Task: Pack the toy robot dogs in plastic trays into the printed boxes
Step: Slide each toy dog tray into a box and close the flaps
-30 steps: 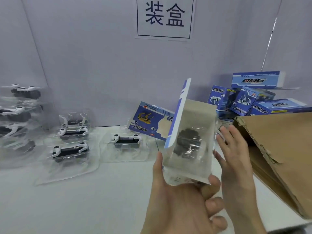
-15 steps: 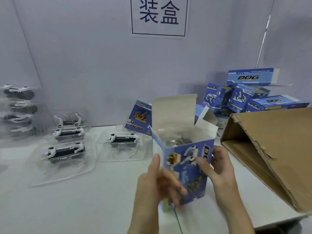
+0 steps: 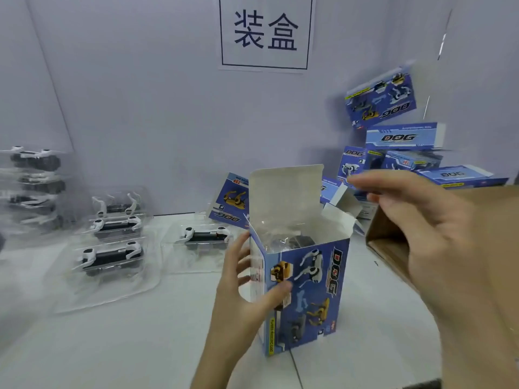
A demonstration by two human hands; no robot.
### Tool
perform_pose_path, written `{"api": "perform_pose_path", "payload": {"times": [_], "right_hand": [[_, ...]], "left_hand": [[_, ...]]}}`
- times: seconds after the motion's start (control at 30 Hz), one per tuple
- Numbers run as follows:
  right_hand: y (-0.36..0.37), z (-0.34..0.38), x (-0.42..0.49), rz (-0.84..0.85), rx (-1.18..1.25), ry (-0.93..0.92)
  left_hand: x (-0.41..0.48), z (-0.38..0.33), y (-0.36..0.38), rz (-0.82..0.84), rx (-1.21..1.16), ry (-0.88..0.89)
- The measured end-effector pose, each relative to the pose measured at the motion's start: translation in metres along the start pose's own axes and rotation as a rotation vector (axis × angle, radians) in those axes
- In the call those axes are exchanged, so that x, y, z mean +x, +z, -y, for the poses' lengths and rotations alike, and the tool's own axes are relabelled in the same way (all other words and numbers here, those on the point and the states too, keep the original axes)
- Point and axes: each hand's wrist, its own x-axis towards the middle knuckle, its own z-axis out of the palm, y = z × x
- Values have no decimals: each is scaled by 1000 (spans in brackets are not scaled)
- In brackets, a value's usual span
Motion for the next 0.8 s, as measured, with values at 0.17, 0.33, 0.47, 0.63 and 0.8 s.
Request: {"api": "perform_pose_path", "payload": {"times": [0.17, 0.33, 0.47, 0.63, 0.8], "right_hand": [[35, 2, 38, 670, -262, 80], [45, -25, 8, 868, -489, 144], [45, -19, 14, 935, -511, 213], [43, -12, 18, 969, -513, 204], [47, -17, 15, 825, -441, 214]], "left_hand": [[-6, 0, -2, -40, 2, 53], [-7, -3, -5, -56, 55, 65], [-4, -22, 1, -147, 118, 244], [11, -34, 7, -68, 171, 321], [22, -26, 4, -54, 281, 432]]}}
